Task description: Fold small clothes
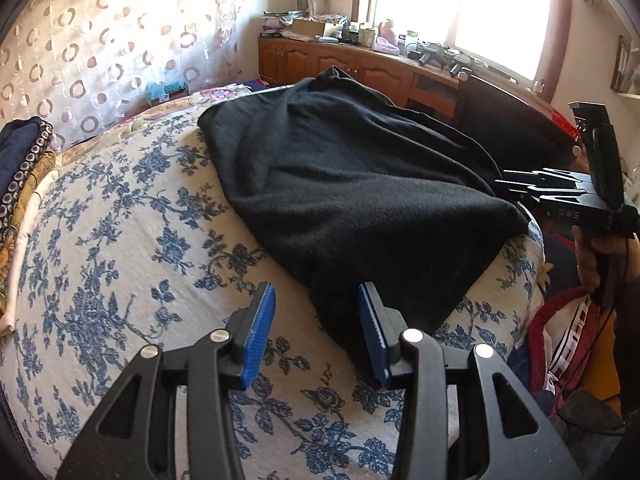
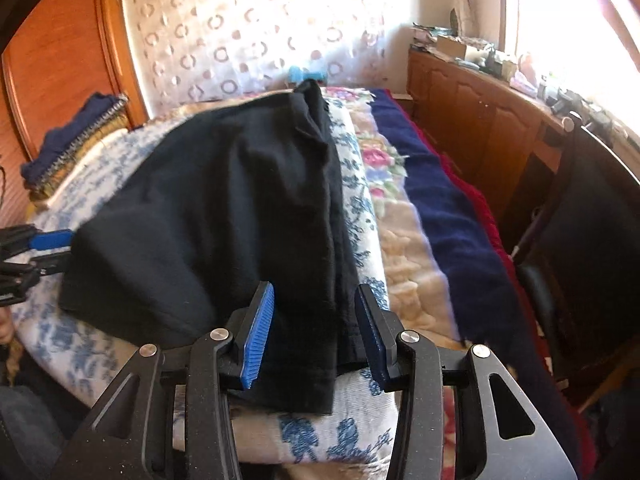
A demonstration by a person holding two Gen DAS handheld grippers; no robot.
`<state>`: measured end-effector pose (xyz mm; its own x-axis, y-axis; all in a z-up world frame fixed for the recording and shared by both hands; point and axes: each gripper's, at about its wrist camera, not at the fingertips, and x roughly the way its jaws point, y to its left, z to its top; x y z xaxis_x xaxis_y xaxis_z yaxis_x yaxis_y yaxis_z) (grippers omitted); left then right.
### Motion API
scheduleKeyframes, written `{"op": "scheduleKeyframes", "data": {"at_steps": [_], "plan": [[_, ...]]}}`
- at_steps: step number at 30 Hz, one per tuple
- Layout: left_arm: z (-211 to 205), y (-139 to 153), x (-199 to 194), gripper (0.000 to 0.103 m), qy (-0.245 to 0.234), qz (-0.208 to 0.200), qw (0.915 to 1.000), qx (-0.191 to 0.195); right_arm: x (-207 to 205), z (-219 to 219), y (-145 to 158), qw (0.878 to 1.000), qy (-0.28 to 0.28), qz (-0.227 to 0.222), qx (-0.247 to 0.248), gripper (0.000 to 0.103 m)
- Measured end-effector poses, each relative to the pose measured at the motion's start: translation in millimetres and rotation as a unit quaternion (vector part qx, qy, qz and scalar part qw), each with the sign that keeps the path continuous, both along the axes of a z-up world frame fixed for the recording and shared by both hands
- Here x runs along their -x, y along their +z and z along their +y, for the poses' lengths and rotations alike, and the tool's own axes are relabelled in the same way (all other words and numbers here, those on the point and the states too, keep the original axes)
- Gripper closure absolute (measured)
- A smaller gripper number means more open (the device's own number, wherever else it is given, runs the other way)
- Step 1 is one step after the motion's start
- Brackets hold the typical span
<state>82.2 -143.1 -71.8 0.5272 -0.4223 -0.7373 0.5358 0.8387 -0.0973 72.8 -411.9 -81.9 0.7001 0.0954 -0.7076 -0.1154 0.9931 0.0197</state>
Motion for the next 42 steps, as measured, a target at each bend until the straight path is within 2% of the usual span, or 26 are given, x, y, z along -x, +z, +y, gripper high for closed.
{"op": "scheduleKeyframes", "data": {"at_steps": [2,6,10,11,14,15,18,23,29,35,42], "plan": [[0,-3,0,0.061,-0.004,0.007,1.0,0.005,2,-3,-2,1.0,-0.002,0.002,0.0,0.051],[-3,-10,-3,0.061,-0.005,0.021,0.9998,0.003,2,-8,-7,1.0,-0.001,0.012,-0.004,0.051],[-4,-11,-1,0.061,-0.011,0.018,0.9998,0.004,3,-9,-8,1.0,0.001,0.013,-0.005,0.051],[-3,-11,-1,0.065,-0.016,0.02,0.9996,0.011,3,-10,-7,1.0,0.001,0.011,-0.007,0.051],[-2,-10,2,0.087,-0.032,0.029,0.9985,0.032,4,-6,-2,1.0,0.003,0.003,-0.011,0.05],[-2,-10,4,0.095,-0.033,0.027,0.9984,0.036,5,-6,-1,1.0,0.0,0.001,-0.009,0.043],[-2,0,7,0.1,-0.034,0.017,0.998,0.05,8,-1,8,1.0,0.002,-0.012,-0.017,0.033],[1,35,3,0.102,-0.045,-0.003,0.9945,0.095,16,20,22,0.999,0.037,-0.029,-0.022,0.029],[-10,72,-11,0.102,-0.05,-0.036,0.9923,0.108,24,51,29,0.995,0.09,-0.032,-0.032,0.028],[-16,81,-27,0.102,-0.044,-0.037,0.9913,0.118,21,75,16,0.992,0.127,-0.017,-0.013,0.021],[-19,81,-32,0.102,-0.038,-0.044,0.9918,0.114,9,68,-10,0.993,0.112,0.01,0.037,0.021]]}}
